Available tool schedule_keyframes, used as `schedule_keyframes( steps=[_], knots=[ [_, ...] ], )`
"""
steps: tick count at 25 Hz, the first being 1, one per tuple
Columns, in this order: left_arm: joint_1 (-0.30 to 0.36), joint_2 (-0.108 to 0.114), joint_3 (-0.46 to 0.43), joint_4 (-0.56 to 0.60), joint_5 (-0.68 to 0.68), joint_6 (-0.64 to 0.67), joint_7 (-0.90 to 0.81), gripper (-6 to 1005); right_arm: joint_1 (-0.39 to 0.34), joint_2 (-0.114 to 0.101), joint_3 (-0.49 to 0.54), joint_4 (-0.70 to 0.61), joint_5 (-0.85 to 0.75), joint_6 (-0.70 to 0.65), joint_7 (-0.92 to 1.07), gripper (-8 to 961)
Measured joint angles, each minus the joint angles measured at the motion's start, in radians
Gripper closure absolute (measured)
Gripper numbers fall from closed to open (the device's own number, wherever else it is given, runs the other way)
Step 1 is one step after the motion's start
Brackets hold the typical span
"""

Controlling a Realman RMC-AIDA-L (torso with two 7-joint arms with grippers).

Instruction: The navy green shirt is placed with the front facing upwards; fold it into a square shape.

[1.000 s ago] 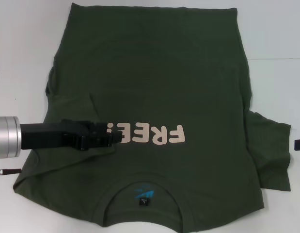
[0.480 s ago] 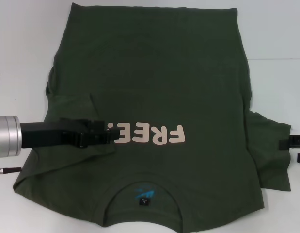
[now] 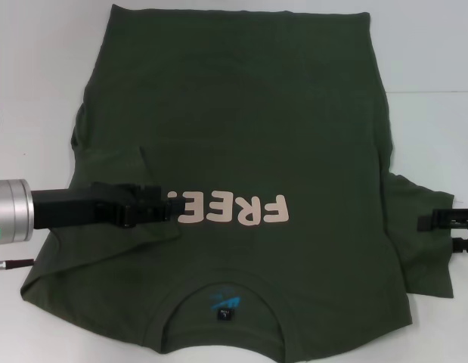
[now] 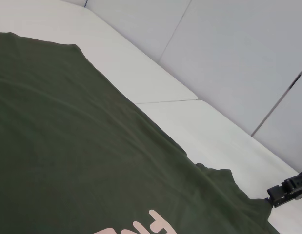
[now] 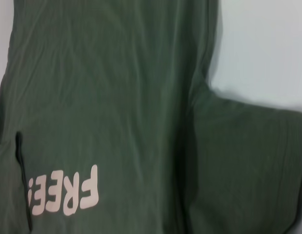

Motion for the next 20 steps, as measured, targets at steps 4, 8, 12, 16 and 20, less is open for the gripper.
schedule_keyframes(
  steps=[4, 8, 12, 16, 20],
  knots=[
    [0.0, -0.001, 0.002, -0.001, 0.0, -0.007, 0.0, 324, 0.008, 0.006, -0.001, 0.001, 0.0, 0.016, 0.0, 11],
    [0.0, -0.002, 0.0, -0.002, 0.0, -0.007, 0.001, 324, 0.017, 0.013, -0.007, 0.002, 0.0, 0.017, 0.0, 11],
    [0.0, -0.002, 0.0, -0.002, -0.001, -0.007, 0.0, 324, 0.025, 0.016, -0.025, 0.002, 0.0, 0.008, -0.006, 11],
    [0.0, -0.001, 0.004, -0.002, -0.001, -0.006, -0.002, 324, 0.024, 0.017, -0.026, 0.0, 0.0, 0.008, -0.01, 132],
    [0.002, -0.001, 0.006, -0.002, -0.002, -0.005, -0.005, 324, 0.016, 0.016, -0.026, -0.005, 0.0, 0.011, -0.018, 283]
  ],
)
